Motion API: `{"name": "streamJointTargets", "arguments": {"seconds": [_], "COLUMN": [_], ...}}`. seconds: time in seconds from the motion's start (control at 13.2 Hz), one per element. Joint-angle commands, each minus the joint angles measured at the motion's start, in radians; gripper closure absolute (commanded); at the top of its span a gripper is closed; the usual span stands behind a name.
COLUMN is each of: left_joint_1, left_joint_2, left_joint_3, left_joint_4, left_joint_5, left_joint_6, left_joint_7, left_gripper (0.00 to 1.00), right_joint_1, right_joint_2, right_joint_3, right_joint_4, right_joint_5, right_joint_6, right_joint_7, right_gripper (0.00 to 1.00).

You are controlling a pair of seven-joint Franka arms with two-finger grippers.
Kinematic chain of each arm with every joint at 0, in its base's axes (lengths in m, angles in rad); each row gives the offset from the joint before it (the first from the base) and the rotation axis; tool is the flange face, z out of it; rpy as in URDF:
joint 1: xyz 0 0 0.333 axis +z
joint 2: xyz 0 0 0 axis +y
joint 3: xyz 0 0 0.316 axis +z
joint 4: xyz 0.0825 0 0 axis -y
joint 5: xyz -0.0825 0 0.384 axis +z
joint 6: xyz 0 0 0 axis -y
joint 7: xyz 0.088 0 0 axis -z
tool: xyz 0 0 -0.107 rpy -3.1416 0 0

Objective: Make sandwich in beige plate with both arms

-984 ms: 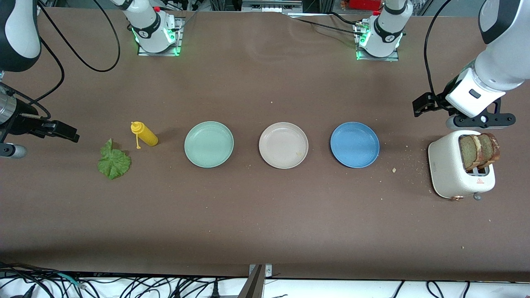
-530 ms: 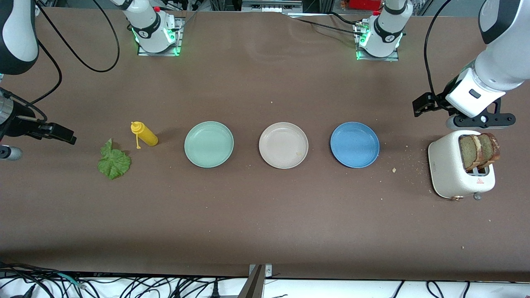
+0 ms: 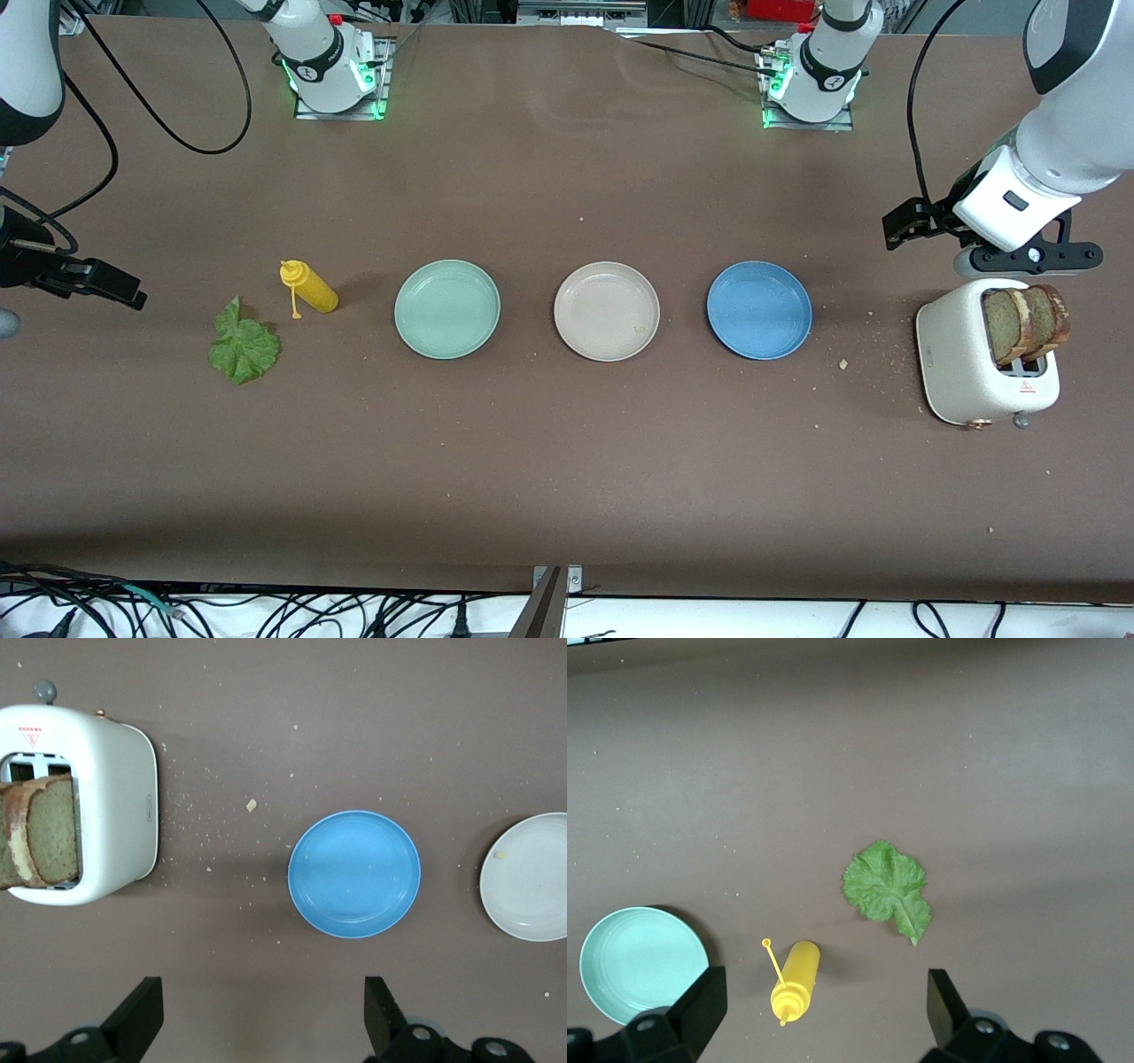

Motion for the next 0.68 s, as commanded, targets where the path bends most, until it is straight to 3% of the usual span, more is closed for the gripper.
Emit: {"name": "streamJointTargets", "arguments": {"seconds": [0.0, 0.61], "left_joint_1": [0.004, 0.012], "left_joint_2": [-0.008, 0.038], "left_joint_3": [-0.012, -0.006], "left_joint_4": [0.010, 0.047], "left_joint_5": [0.006, 0.013], "left_joint_6": [-0.038, -0.040], "left_joint_7": [0.005, 0.018], "left_gripper": [0.00, 0.00], "right_joint_1": [0.004, -0.001], "right_joint_2": [-0.011, -0.014], "right_joint_3": [0.000, -0.001], "right_joint_4": [0.003, 0.004], "right_joint_5": [-0.009, -0.010], "right_joint_6": [-0.018, -0.058], "right_joint_7": [0.009, 0.095], "right_gripper": [0.00, 0.00]}}
